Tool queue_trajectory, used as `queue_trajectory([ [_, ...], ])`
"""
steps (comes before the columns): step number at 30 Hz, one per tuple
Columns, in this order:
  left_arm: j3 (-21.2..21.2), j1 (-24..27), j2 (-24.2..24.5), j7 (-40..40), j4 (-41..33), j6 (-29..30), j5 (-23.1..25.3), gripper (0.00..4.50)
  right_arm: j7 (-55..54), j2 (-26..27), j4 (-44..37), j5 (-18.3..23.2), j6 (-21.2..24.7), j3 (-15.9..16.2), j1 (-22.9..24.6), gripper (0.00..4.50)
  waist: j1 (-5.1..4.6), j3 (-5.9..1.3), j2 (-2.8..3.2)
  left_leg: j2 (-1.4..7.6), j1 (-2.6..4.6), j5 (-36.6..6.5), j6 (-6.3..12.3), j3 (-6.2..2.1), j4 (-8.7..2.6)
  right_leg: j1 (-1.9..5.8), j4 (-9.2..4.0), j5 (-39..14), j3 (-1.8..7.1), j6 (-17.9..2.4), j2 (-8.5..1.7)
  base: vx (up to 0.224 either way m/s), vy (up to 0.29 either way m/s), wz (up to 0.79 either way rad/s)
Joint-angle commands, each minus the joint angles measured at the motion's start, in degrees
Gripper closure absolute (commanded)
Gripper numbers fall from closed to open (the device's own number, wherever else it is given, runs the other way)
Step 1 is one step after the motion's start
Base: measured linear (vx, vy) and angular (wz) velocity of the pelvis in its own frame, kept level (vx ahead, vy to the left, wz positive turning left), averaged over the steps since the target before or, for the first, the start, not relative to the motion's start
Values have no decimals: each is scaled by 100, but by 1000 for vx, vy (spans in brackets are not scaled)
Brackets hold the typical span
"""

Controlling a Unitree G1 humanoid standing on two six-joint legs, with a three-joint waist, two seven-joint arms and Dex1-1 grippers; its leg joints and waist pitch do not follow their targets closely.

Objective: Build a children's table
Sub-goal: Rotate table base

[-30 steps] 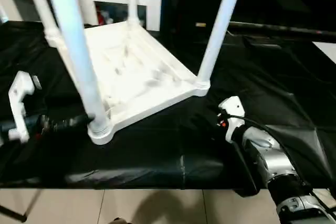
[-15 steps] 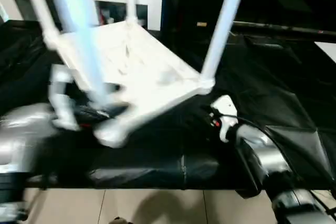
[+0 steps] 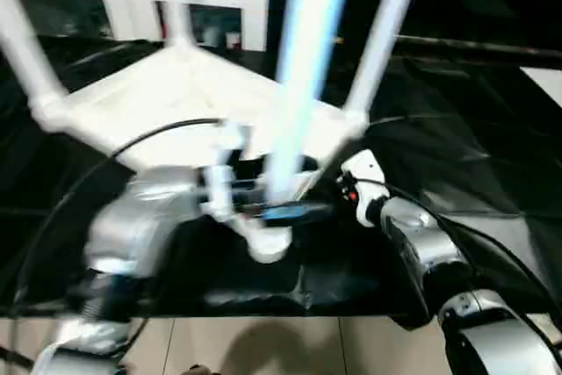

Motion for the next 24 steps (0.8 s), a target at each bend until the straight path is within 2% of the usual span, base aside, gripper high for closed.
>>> queue_trajectory([
  [1, -436, -118, -304, 38, 125, -155, 173, 3, 170, 229, 24, -5, -185, 111, -127, 47, 39, -413, 71, 113, 117, -1063, -25, -64, -352, 297, -361, -90, 204, -1386, -290, 0, 0, 0],
  [3, -565, -148, -469, 58, 182, -201, 277, 3, 219, 260, 72, -5, -237, 121, -111, 47, 36, -412, 104, 122, 132, -1089, 15, -61, -348, 289, -371, -18, 200, -1459, -286, 0, 0, 0],
  [5, -667, -194, -605, 145, 314, -344, 407, 3, 305, 281, 79, 33, -265, 110, -93, 47, 36, -414, 90, 126, 128, -1126, 26, -69, -353, 302, -364, -34, 194, -1487, -289, 0, 0, 0],
  [6, -737, -235, -729, 222, 434, -463, 504, 3, 388, 288, 39, 57, -265, 108, -66, 47, 28, -407, 108, 124, 136, -1213, 36, -66, -354, 290, -387, -102, 195, -1494, -282, 0, 0, 0],
  [13, -970, -325, -1133, 489, 841, -847, 817, 3, 766, 358, -23, 134, -301, 122, 27, 47, 24, -410, 106, 134, 130, -1361, 51, -83, -357, 304, -399, -174, 191, -1538, -298, 0, 0, 0],
  [14, -1016, -368, -1280, 676, 1026, -980, 1006, 3, 721, 394, -4, 57, -364, 167, 35, 47, 21, -412, 125, 140, 133, -1375, 68, -85, -358, 302, -403, -137, 190, -1546, -296, 0, 0, 0],
  [15, -1008, -409, -1350, 811, 1158, -1038, 1105, 3, 588, 404, 36, -21, -408, 191, 22, 47, 17, -409, 116, 137, 132, -1396, 76, -85, -357, 296, -407, -151, 188, -1545, -290, 0, 0, 0],
  [16, -977, -451, -1358, 900, 1256, -1092, 1168, 3, 500, 406, 65, -47, -422, 177, 3, 47, 20, -411, 116, 136, 137, -1397, 72, -85, -355, 297, -411, -167, 188, -1540, -295, 0, 0, 0],
  [17, -807, -666, -1325, 1330, 1741, -1362, 1479, 3, 102, 393, 186, -124, -464, 73, -95, 47, 14, -405, 162, 135, 139, -1447, 55, -88, -362, 282, -427, -216, 187, -1538, -294, 0, 0, 0],
  [19, -743, -735, -1273, 1439, 1900, -1460, 1581, 3, 6, 378, 208, -136, -467, 20, -124, 47, -4, -408, 138, 120, 132, -1545, 19, -107, -368, 303, -429, -376, 179, -1493, -296, 0, 0, 0],
  [21, -660, -750, -973, 1301, 2009, -1582, 1655, 3, -111, 294, 185, -145, -469, -64, -150, 47, -3, -419, 138, 115, 114, -1453, 75, -114, -357, 316, -431, -421, 179, -1468, -322, 0, 0, 0],
  [24, -627, -664, -695, 1027, 1910, -1520, 1620, 3, -108, 201, 122, -106, -457, -131, -137, 47, 1, -429, 173, 122, 102, -1218, 192, -102, -339, 304, -391, -127, 184, -1585, -319, 0, 0, 0],
])
